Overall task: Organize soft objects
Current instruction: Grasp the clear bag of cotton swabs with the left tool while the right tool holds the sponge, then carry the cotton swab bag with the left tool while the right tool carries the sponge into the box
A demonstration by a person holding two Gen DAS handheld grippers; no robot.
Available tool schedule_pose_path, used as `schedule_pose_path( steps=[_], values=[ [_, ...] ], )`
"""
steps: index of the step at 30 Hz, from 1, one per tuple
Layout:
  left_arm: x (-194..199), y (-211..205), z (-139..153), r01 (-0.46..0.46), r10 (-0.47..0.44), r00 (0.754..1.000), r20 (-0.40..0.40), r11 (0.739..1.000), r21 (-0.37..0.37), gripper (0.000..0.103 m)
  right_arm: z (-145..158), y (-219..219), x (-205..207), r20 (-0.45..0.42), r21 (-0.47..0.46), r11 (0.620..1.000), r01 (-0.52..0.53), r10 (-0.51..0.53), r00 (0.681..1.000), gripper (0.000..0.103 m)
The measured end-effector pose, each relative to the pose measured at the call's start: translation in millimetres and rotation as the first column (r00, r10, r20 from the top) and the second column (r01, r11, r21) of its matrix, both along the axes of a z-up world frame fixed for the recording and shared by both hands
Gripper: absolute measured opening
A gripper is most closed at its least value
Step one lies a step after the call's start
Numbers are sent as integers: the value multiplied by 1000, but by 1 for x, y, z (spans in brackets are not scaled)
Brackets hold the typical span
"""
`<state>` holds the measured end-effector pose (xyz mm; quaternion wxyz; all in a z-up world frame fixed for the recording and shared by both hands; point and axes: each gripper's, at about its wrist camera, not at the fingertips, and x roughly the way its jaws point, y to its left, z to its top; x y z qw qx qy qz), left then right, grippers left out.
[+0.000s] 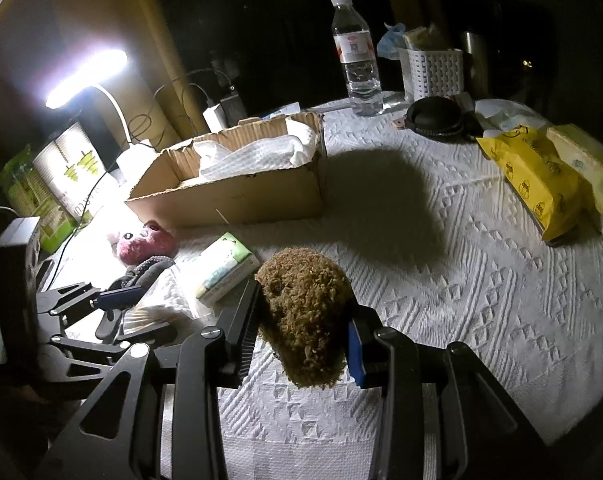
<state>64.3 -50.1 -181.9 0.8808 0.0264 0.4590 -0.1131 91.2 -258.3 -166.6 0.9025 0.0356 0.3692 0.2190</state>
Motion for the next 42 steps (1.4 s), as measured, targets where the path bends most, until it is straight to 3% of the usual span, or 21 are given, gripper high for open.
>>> schedule_pose_path(
  steps=[3, 4, 9, 17, 24, 42],
  values=[
    [0, 1, -2, 9, -9, 1000, 4, 1000, -13, 61, -1, -2, 1, -5, 1, 1000, 5, -5, 1000, 39],
    [1, 1, -2, 12, -12, 1000, 4, 1000, -11, 49, -1, -3, 1, -5, 1, 1000, 6, -6, 1000, 39],
    [-1, 8, 3, 14, -14, 1000, 15, 999, -41, 40, 1, -2, 1, 1, 0, 1000, 9, -9, 1000, 39],
    [-11, 14, 37, 28, -21, 997, 73, 994, -103, 40, 16, 3, 0, 30, -10, 1000, 7, -7, 1000, 39],
    [-14, 32, 67, -3, 25, 990, 139, 987, -158, 40, 33, 13, 2, 64, -19, 1000, -11, 13, 998, 39],
    [13, 94, 105, -92, 141, 961, 238, 974, -207, 40, 73, 66, 27, 136, -51, 993, -109, 115, 984, 39]
  ],
)
